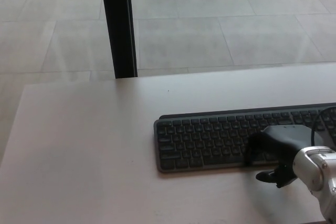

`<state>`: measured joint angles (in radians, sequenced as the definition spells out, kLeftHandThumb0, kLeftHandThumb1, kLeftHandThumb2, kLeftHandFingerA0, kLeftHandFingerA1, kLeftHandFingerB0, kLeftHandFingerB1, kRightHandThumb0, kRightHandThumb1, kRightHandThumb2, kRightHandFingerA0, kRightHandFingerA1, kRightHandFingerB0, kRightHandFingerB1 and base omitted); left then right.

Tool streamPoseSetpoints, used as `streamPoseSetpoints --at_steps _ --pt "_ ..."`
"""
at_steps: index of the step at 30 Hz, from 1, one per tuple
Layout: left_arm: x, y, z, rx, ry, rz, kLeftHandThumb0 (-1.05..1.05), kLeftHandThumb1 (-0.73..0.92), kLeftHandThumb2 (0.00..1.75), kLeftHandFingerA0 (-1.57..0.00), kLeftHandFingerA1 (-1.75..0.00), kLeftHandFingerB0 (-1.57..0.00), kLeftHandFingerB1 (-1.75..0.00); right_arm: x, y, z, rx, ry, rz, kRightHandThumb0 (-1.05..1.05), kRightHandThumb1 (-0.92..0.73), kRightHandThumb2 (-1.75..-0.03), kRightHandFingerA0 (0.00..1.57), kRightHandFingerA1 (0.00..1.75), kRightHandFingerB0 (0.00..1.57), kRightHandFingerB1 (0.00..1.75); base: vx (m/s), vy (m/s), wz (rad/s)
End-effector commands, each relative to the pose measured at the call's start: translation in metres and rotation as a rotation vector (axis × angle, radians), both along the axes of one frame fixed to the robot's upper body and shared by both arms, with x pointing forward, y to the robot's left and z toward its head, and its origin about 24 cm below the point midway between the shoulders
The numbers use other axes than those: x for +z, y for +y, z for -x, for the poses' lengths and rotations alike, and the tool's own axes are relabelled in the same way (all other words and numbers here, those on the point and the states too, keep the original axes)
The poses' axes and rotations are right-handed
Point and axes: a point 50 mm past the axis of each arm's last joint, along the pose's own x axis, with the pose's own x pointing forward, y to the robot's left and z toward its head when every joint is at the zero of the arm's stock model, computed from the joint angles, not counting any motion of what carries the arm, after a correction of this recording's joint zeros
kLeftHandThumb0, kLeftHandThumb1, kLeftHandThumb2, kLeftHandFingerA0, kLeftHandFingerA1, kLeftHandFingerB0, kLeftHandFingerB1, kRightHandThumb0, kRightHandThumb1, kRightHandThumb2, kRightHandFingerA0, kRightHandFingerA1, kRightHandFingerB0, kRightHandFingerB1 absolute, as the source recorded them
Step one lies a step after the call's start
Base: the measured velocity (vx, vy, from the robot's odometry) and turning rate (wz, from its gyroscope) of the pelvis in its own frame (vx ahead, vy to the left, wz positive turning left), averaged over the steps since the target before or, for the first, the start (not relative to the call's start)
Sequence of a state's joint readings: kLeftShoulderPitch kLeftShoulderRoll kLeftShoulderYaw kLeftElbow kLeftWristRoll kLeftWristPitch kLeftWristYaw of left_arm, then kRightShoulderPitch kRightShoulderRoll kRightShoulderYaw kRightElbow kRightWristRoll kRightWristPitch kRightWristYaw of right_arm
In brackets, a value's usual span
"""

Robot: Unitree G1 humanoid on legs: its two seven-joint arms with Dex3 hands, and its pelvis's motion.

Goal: The robot uses its right fingers to click on the space key of the black keyboard placed on the center of the white desk.

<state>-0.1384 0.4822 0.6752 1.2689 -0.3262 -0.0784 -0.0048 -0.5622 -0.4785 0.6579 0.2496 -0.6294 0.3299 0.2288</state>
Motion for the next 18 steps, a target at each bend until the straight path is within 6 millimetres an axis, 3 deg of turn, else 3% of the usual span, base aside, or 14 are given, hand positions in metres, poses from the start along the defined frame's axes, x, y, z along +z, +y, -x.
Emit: streamPoseSetpoints --at_steps 1,4,8,10,11,12,14,18 --pt "0.005 0.006 0.003 0.014 0.005 -0.008 -0.56 0.72 0.62 -0.66 -0.71 -0.53 -0.55 -0.009 -0.003 0.003 -0.022 0.062 0.041 -0.55 -0.64 -0.59 0.86 0.95 0.64 0.45 0.00 0.000 0.00" --pt "0.005 0.007 0.003 0.022 -0.005 -0.002 -0.55 0.72 0.62 -0.65 -0.71 -0.52 -0.54 -0.010 -0.002 0.004 -0.016 0.056 0.045 -0.54 -0.63 -0.59 0.86 1.01 0.64 0.46 0.00 0.000 0.00" --pt "0.008 0.007 -0.001 0.017 -0.008 -0.018 -0.55 0.71 0.61 -0.68 -0.81 -0.56 -0.60 -0.024 -0.001 0.008 0.006 0.090 0.095 -0.54 -0.64 -0.60 0.74 0.81 0.63 0.45 0.00 0.000 0.00" --pt "0.008 0.008 -0.001 0.017 -0.005 -0.019 -0.55 0.72 0.61 -0.66 -0.77 -0.53 -0.57 -0.030 -0.001 0.010 0.011 0.105 0.103 -0.53 -0.64 -0.59 0.74 0.78 0.64 0.45 0.00 0.000 0.00" --pt "0.008 0.008 -0.001 0.017 -0.005 -0.019 -0.55 0.72 0.61 -0.66 -0.77 -0.53 -0.57 -0.030 -0.001 0.010 0.011 0.104 0.104 -0.53 -0.64 -0.59 0.74 0.78 0.64 0.45 0.00 0.000 0.00" --pt "0.008 0.008 -0.001 0.023 -0.003 -0.019 -0.56 0.71 0.61 -0.67 -0.76 -0.53 -0.57 -0.033 -0.001 0.011 0.021 0.104 0.116 -0.54 -0.64 -0.59 0.76 0.93 0.65 0.45 0.00 0.000 0.00" --pt "0.008 0.008 -0.001 0.018 -0.009 -0.018 -0.55 0.72 0.62 -0.64 -0.75 -0.54 -0.58 -0.038 -0.001 0.015 0.037 0.133 0.168 -0.56 -0.66 -0.60 0.73 0.84 0.62 0.44 0.00 0.000 0.00" --pt "0.009 0.009 -0.001 0.014 0.002 -0.027 -0.56 0.72 0.62 -0.68 -0.72 -0.53 -0.54 -0.044 -0.003 0.018 0.038 0.150 0.181 -0.55 -0.65 -0.60 0.74 0.90 0.62 0.45 0.00 0.000 0.00"
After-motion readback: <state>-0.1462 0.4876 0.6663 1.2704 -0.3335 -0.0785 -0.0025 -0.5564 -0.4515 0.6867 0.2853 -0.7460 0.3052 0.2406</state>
